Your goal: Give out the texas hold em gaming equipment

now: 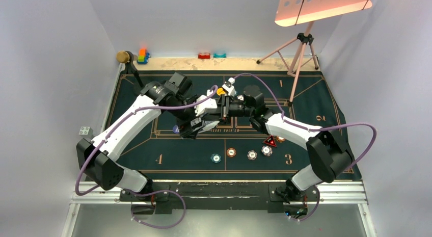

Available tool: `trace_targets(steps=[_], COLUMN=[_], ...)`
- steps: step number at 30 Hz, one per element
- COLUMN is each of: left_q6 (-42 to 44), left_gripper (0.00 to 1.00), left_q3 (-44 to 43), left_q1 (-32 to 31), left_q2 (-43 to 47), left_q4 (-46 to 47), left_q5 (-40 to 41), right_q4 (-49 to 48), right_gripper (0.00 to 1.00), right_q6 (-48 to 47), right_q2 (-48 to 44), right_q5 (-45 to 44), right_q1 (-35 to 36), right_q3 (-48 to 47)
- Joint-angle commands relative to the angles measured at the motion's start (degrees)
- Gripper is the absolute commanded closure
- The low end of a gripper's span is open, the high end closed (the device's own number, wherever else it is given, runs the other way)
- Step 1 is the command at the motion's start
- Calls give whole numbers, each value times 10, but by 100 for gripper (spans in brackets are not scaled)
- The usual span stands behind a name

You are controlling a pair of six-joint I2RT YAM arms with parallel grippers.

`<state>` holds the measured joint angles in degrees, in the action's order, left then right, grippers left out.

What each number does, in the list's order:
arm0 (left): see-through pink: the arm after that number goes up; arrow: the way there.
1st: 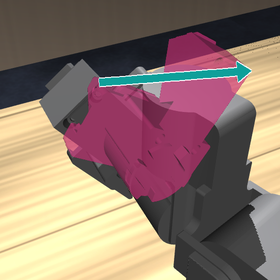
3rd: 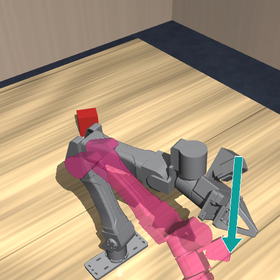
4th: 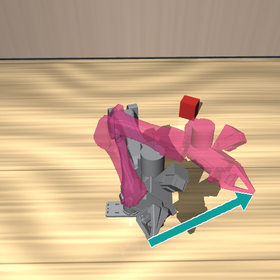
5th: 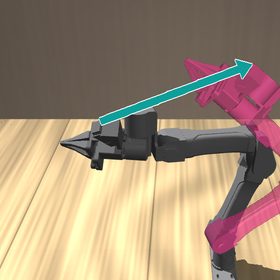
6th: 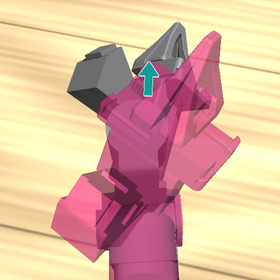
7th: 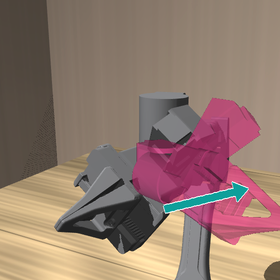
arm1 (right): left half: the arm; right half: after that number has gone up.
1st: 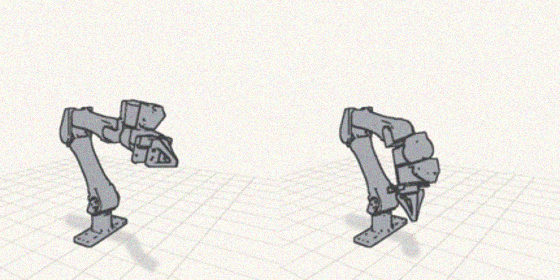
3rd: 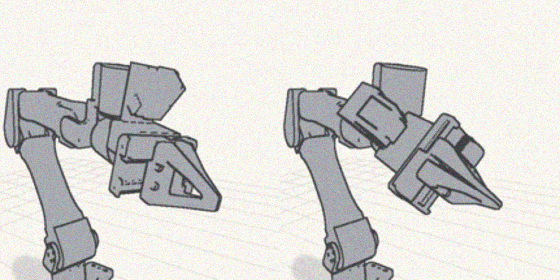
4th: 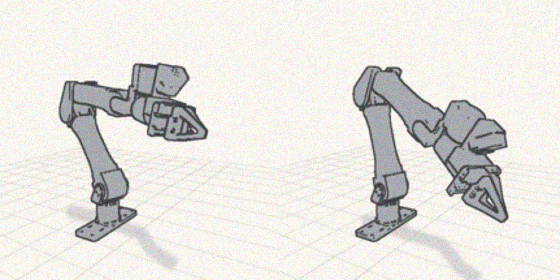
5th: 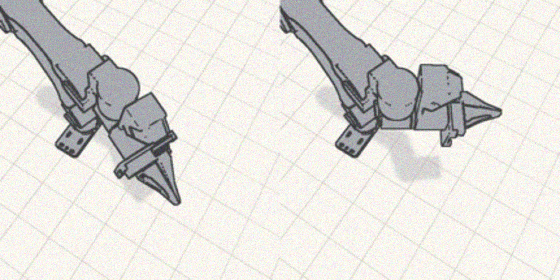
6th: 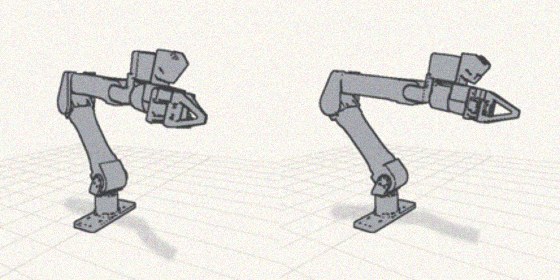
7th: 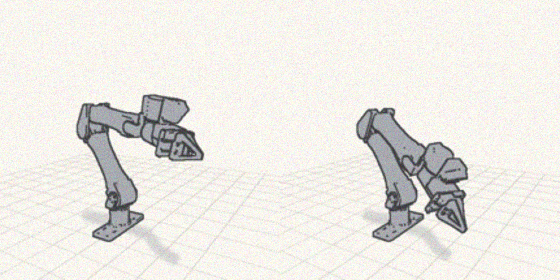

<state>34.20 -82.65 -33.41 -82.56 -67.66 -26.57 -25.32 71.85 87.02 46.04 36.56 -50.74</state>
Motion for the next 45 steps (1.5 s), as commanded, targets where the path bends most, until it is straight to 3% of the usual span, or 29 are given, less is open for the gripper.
trace_targets(steps=[1,13,26,33,45], left_q6=[12,-17,7,11,9], left_gripper=[11,64,79,89,99], left_q3=[28,7,0,-5,-4], left_q1=[-2,-2,-2,-2,-2], left_q2=[30,27,19,9,13], left_q4=[5,21,-32,-38,-34], left_q5=[10,6,-14,-21,-41], right_q4=[-31,-16,132,163,223], right_gripper=[100,99,64,56,56], right_q6=[4,-5,-105,-129,-177], right_q2=[-5,-7,-20,-29,-58], right_q5=[8,0,-19,-21,-37], right_q1=[-6,-7,-20,-20,-34], right_q3=[1,4,-33,-40,-57])
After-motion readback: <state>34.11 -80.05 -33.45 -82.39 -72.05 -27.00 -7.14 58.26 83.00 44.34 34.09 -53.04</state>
